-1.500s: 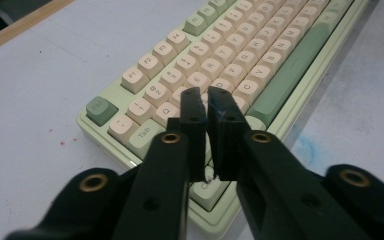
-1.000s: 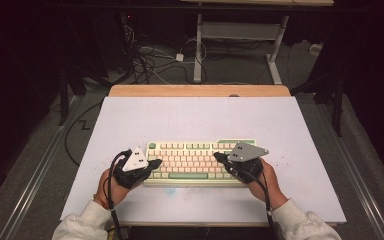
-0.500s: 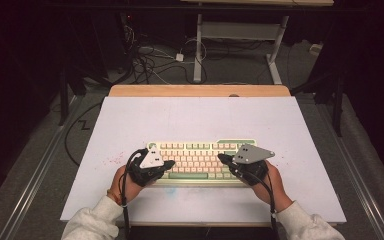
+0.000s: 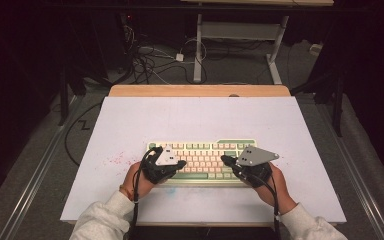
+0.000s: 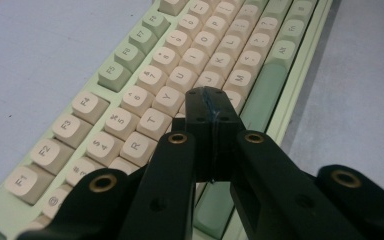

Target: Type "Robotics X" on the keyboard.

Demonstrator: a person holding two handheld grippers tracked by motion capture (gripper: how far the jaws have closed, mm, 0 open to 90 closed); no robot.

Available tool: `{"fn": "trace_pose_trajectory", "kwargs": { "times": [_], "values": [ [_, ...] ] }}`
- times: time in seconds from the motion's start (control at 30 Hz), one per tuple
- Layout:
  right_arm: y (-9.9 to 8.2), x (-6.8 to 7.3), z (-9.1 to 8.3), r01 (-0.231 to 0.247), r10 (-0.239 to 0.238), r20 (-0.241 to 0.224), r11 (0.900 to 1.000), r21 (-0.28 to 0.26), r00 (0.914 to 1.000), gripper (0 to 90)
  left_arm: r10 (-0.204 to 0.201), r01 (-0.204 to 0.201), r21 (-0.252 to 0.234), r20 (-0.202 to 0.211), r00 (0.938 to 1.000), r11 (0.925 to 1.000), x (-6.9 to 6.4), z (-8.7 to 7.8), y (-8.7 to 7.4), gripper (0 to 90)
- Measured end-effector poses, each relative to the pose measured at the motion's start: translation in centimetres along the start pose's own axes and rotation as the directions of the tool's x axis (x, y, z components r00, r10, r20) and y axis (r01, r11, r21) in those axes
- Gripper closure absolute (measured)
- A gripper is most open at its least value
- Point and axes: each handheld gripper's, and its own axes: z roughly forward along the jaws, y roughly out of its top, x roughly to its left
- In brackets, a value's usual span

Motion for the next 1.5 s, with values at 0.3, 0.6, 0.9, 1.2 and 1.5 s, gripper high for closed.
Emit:
{"fn": "trace_pose_trajectory", "kwargs": {
  "times": [0.3,0.6,0.9,1.2,1.5],
  "values": [
    [-0.2,-0.1,-0.1,0.001,-0.001,-0.002,1.0000,0.008,1.0000,90.0,0.031,-0.032,0.043,0.015,0.9994,0.9986,-0.4,1.4,0.6,87.9],
    [-0.4,0.0,0.2,0.007,-0.007,-0.009,0.9998,0.021,0.9999,90.0,0.030,-0.031,0.065,0.021,0.9993,0.9974,-0.4,2.2,0.7,87.9],
    [-0.4,0.0,0.3,0.005,-0.004,-0.009,0.9996,0.029,0.9999,90.0,0.033,-0.034,0.073,0.016,0.9993,0.9967,-0.5,2.3,0.7,87.9],
    [-0.4,0.0,0.3,0.009,-0.008,-0.010,0.9996,0.029,0.9999,90.0,0.041,-0.041,0.085,0.012,0.9991,0.9955,-0.5,2.3,0.7,87.9],
    [-0.4,0.0,0.2,0.011,-0.011,-0.009,0.9997,0.024,0.9999,90.0,0.043,-0.043,0.062,-0.004,0.9991,0.9971,-0.3,1.5,0.8,87.9]
  ]
}}
